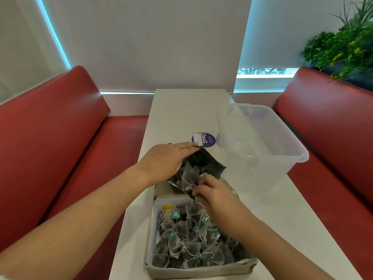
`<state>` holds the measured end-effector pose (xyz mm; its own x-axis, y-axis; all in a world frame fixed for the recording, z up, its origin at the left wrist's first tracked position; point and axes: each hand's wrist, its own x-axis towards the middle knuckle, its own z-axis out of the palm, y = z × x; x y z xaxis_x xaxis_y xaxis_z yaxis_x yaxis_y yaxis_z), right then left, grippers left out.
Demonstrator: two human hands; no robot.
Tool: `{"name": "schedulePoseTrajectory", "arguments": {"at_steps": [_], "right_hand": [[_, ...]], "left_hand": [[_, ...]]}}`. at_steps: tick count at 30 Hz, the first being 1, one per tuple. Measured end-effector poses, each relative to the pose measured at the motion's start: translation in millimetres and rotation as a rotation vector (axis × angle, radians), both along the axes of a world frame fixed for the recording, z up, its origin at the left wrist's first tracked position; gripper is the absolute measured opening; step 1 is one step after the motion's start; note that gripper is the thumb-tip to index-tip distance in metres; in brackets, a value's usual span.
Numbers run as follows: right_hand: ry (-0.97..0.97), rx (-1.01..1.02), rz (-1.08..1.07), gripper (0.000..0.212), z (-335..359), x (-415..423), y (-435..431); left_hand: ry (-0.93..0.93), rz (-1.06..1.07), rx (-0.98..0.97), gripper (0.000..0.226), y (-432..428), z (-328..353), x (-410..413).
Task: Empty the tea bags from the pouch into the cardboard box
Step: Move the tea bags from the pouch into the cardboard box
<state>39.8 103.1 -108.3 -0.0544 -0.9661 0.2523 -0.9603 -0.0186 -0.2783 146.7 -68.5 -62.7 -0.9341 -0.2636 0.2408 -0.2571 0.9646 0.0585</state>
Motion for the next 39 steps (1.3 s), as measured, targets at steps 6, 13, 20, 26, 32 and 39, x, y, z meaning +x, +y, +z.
{"name": "schedulePoseTrajectory", "arguments": {"at_steps": [6, 13, 20, 26, 32, 39], "right_hand": [[-0.091, 0.036, 0.084, 0.016, -0.7, -6.0, 38.8], [-0.14, 0.195, 0.137, 0.021, -20.3, -8.3, 65.2], [-0.01, 0.201, 0.092, 0.029, -11.8, -10.6, 66.6], [-0.019, 0.079, -0.089, 0.038, -20.1, -13.0, 49.3], [0.035, 0.357, 0.056, 0.04, -42.1, 10.6, 28.3], [-0.006, 0.328, 0.203, 0.034, -42.9, 43.8, -3.3]], "left_hand": [[-0.039, 0.018, -0.056, 0.06, -2.4, -3.9, -3.7], [-0.003, 0.011, -0.05, 0.058, -7.1, -7.8, 0.4], [0.03, -0.004, -0.071, 0.055, -10.8, -9.1, 2.5], [0.025, -0.028, -0.067, 0.055, -7.8, -11.2, 0.9], [0.02, -0.029, -0.052, 0.055, -6.2, -9.8, -0.1], [0.028, -0.026, -0.048, 0.054, -5.0, -6.7, -0.8]]}}
